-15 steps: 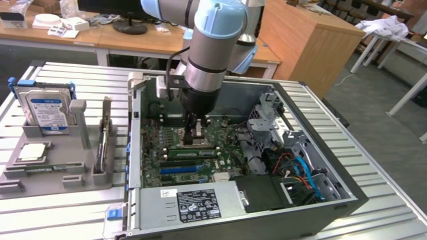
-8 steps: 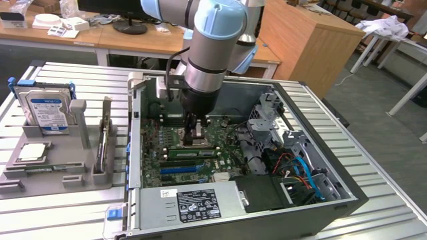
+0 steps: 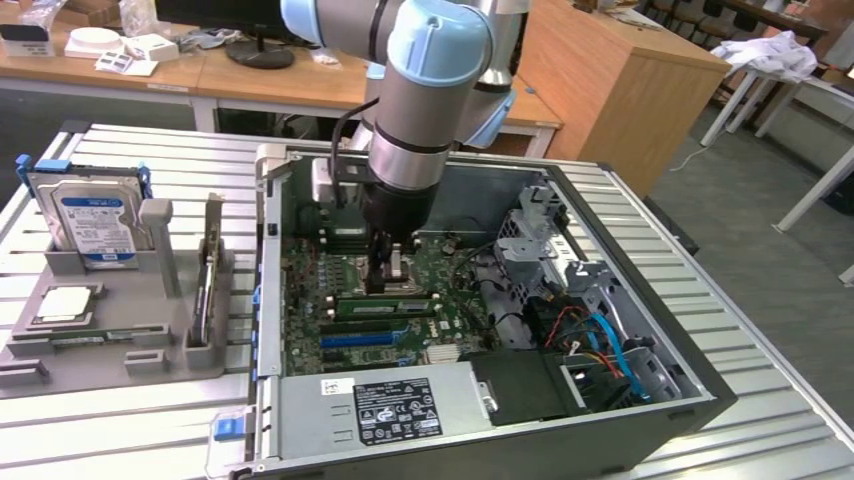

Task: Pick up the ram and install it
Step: 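Press down the ram until it locks into place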

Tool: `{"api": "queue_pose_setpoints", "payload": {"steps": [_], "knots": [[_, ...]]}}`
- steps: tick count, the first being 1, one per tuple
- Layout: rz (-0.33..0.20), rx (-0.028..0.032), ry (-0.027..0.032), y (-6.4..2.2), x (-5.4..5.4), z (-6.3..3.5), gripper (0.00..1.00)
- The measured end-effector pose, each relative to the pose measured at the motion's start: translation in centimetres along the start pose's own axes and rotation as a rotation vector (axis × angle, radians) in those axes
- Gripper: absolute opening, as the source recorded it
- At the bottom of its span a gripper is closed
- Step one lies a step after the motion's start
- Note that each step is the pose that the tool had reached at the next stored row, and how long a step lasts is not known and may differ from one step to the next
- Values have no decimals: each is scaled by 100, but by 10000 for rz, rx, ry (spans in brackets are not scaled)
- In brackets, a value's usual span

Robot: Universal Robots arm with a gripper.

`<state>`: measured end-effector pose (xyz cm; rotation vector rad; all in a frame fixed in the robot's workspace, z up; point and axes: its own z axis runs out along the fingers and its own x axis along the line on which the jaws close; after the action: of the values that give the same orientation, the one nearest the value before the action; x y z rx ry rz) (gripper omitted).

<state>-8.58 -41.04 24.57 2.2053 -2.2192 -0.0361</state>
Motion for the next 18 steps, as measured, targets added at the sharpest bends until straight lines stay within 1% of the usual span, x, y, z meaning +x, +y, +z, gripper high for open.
{"api": "queue_pose_setpoints", "payload": {"steps": [7,18], "knots": [[-1,0,1,-1,1,8,11],[0,0,0,-2,2,78,11]]}}
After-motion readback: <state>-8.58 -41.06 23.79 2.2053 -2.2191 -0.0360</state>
